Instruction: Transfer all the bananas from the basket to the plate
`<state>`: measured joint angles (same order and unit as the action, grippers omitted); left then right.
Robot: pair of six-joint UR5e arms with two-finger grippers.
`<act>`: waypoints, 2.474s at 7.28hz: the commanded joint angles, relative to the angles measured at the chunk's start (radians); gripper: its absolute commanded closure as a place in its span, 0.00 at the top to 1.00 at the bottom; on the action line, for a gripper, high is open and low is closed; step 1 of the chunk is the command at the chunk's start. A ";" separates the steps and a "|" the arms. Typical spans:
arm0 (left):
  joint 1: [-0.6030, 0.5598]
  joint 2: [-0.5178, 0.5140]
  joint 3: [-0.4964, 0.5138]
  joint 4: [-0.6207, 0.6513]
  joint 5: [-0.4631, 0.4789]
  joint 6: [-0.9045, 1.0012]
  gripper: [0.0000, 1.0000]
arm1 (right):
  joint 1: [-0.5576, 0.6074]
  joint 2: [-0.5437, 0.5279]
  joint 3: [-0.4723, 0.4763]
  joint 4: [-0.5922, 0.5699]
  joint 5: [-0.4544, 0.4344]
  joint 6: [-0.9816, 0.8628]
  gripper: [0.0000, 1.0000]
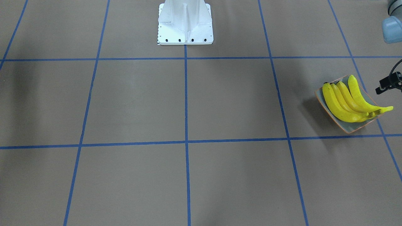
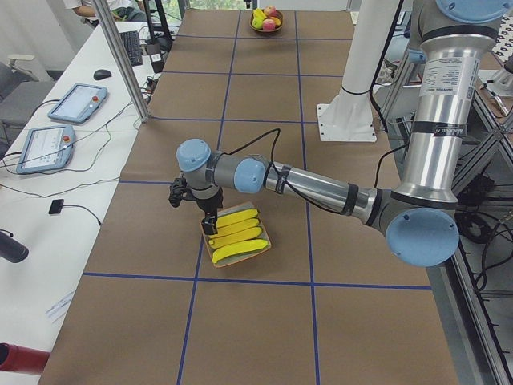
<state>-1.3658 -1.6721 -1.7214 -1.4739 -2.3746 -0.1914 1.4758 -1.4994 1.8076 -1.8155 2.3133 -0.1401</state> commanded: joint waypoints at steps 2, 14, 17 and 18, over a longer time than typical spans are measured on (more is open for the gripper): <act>0.002 -0.001 0.003 0.000 -0.002 0.001 1.00 | 0.006 -0.011 0.010 -0.022 -0.002 -0.007 1.00; 0.001 0.028 -0.006 0.000 0.006 0.009 1.00 | 0.003 -0.013 0.009 -0.015 0.014 0.007 1.00; 0.001 0.028 -0.006 0.000 0.006 0.006 1.00 | 0.000 -0.013 0.009 -0.015 0.014 0.008 1.00; 0.001 0.026 -0.006 0.000 0.008 0.004 1.00 | 0.000 -0.013 0.009 -0.015 0.020 0.008 1.00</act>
<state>-1.3653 -1.6449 -1.7266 -1.4742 -2.3677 -0.1853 1.4764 -1.5128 1.8158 -1.8300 2.3284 -0.1320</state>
